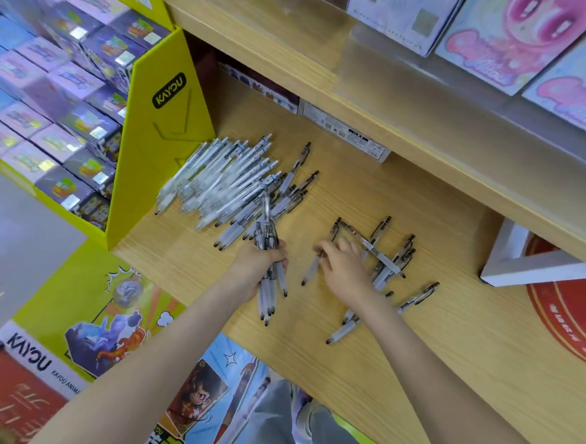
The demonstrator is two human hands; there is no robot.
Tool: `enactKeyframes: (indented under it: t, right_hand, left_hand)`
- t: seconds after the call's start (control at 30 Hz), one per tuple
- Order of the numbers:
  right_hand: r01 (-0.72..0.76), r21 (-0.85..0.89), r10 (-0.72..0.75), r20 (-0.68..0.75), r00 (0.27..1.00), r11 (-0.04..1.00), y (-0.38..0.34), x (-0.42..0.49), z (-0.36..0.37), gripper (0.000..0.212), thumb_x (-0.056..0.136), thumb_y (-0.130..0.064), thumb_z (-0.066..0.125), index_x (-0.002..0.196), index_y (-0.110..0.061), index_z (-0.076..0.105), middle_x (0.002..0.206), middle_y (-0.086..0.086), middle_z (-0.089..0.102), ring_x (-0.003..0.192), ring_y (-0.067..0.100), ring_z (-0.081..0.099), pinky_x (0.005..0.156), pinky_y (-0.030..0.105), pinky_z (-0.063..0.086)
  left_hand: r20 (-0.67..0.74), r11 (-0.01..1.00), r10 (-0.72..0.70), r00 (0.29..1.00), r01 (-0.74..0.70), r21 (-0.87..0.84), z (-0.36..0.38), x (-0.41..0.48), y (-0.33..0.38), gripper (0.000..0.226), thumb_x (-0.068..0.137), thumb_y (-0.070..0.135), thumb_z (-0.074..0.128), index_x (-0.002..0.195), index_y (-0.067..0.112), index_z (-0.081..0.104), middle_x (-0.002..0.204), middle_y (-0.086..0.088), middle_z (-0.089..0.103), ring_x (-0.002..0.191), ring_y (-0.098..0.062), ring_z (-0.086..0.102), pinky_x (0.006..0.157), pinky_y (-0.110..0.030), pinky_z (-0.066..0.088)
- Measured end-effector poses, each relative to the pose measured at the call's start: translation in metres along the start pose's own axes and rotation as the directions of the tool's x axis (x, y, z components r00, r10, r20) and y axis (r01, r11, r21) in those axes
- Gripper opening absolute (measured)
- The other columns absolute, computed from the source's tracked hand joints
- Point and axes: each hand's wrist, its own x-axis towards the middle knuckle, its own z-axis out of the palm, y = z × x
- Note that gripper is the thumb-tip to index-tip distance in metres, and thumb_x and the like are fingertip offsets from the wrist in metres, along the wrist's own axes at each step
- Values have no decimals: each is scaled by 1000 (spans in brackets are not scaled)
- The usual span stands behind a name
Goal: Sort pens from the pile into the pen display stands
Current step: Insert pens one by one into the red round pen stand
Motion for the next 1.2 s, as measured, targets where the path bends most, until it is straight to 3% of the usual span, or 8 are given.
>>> enactKeyframes:
  t: [0.1,0.2,0.37,0.47,0.57,0.67,0.83,1.2]
  right_hand:
    - [-73,54,82,-198,977,996,9,-16,-16,51,98,-20,45,145,-28,29,134,2,37,129,24,27,109,42,23]
    - [-380,283,467,-384,796,880,39,-39,-42,62,93,-28,54,145,-13,25,141,13,35,130,31,30,106,41,26]
    - [-697,587,796,141,589,411,68,-84,-35,75,84,-40,66,134,-2,25,114,11,48,95,25,53,75,36,43]
    - [-578,667,717,94,691,470,61,-71,-19,68,84,-35,69,130,-4,30,107,9,51,86,20,52,68,32,44]
    - [-496,650,623,45,781,575,47,-53,-10,75,82,-36,71,140,-13,28,127,9,39,112,28,48,85,37,46]
    - [-398,646,535,-20,845,652,39,-46,-5,66,84,-26,70,140,-16,36,117,5,43,111,25,49,91,35,45]
    - [-319,752,448,34,893,577,37,-50,1,57,87,-21,67,140,-21,45,132,0,54,117,18,53,101,40,45]
    - [-137,714,326,-134,936,686,24,-61,-10,59,72,-11,80,126,-12,54,100,-3,56,84,3,55,70,3,43]
  left_hand:
    - [-88,999,-27,996,23,-46,9,9,2,12,88,-9,58,86,3,58,79,-12,57,66,-25,55,63,-33,50]
    - [-86,998,-56,995,57,6,14,17,4,11,87,-8,58,86,3,59,80,-12,58,69,-26,56,62,-32,51]
    - [-11,986,-76,997,76,145,31,30,6,14,86,-6,61,78,5,59,82,-13,60,68,-23,61,63,-30,51]
    - [9,972,-75,997,71,223,50,31,8,7,86,-6,63,84,1,62,85,-15,64,76,-25,64,69,-34,57]
    - [62,960,-120,991,100,260,68,24,3,7,85,-5,66,87,1,63,90,-18,66,81,-27,65,83,-38,56]
    - [74,939,-141,987,109,327,81,19,-7,7,82,1,71,88,3,68,94,-16,71,87,-29,68,83,-40,56]
    - [124,952,-175,977,136,275,89,14,-10,8,85,2,69,93,1,67,86,-13,72,74,-23,70,59,-30,58]
    - [243,979,-185,952,157,133,93,-11,-8,21,88,12,69,105,1,63,94,-9,69,80,-15,66,52,-20,53]
